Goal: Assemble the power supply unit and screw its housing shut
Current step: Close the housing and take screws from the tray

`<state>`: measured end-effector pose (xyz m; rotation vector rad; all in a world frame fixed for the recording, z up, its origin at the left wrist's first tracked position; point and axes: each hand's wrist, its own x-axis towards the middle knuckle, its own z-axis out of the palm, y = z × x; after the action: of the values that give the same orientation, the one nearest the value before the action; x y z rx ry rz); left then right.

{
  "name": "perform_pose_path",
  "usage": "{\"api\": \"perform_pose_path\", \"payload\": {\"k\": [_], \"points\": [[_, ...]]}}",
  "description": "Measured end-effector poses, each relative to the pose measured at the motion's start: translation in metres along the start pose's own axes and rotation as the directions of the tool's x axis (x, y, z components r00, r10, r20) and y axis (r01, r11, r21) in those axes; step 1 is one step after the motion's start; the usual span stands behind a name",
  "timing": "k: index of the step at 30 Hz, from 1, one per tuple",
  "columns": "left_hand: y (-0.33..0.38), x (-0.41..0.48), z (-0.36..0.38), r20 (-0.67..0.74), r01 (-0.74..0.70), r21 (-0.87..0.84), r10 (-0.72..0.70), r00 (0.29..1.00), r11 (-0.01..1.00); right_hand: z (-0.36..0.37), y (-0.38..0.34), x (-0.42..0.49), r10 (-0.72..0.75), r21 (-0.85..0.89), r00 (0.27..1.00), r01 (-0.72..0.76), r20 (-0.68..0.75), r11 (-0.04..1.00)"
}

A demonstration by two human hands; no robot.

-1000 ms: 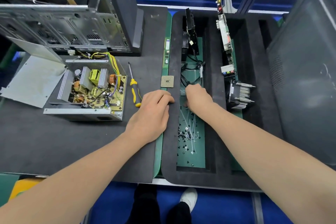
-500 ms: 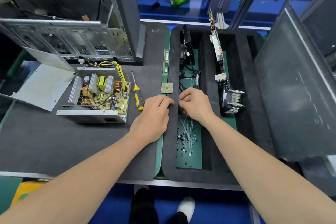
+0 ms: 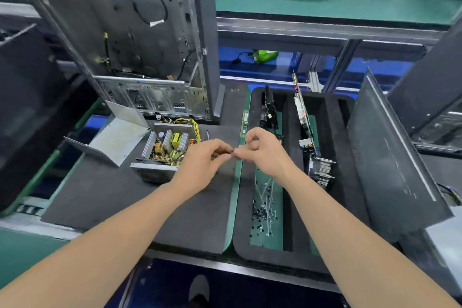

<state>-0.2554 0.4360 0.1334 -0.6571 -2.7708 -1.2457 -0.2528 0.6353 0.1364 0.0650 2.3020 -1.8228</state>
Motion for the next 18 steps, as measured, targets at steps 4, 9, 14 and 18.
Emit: {"api": "perform_pose_path", "payload": {"k": [4,9,14,18], "points": [[-0.011,0.000,-0.033,-0.010,0.007,-0.026,-0.007,1.000,1.000,0.023,-0.016,0.010,-0.040,-0.009,0.997,0.040,0.069,0.999],[-0.033,0.014,-0.062,0.057,-0.054,-0.021,0.055,0.997,0.998,0.047,-0.029,0.027,-0.037,-0.047,0.997,0.040,0.064,0.998],[-0.065,0.032,-0.089,0.111,-0.076,-0.072,0.084,0.990,0.994,0.074,-0.044,0.045,-0.033,0.023,0.998,0.032,0.044,0.999],[-0.092,0.040,-0.101,0.163,-0.052,-0.080,0.065,0.985,0.995,0.091,-0.041,0.059,0.007,-0.047,0.999,-0.009,-0.050,0.999]]}}
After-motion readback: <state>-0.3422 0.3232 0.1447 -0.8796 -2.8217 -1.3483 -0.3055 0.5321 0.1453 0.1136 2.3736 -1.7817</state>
